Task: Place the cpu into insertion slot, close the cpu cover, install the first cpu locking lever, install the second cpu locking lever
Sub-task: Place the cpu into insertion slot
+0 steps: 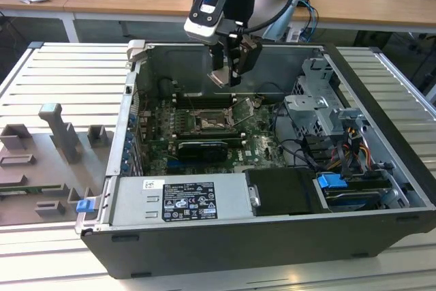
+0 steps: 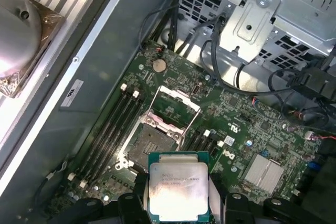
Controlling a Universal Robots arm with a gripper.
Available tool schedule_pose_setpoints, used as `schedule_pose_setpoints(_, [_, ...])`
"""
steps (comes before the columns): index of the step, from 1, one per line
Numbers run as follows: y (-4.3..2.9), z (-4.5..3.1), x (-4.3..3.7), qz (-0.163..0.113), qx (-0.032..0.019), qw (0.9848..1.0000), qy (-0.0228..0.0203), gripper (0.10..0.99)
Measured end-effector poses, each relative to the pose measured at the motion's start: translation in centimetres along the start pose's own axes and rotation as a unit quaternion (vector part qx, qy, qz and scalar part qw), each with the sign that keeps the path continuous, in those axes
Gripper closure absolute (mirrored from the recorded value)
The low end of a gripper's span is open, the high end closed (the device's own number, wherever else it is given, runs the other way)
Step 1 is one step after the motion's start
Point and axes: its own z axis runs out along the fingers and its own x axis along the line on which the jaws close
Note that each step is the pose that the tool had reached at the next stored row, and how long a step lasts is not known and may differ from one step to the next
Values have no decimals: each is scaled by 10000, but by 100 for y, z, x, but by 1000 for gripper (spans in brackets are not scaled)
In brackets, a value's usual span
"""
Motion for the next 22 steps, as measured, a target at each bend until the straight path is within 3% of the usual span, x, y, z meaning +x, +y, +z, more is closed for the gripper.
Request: schedule_pose_setpoints(22, [-7, 58, 0, 290, 19, 9996, -10, 545])
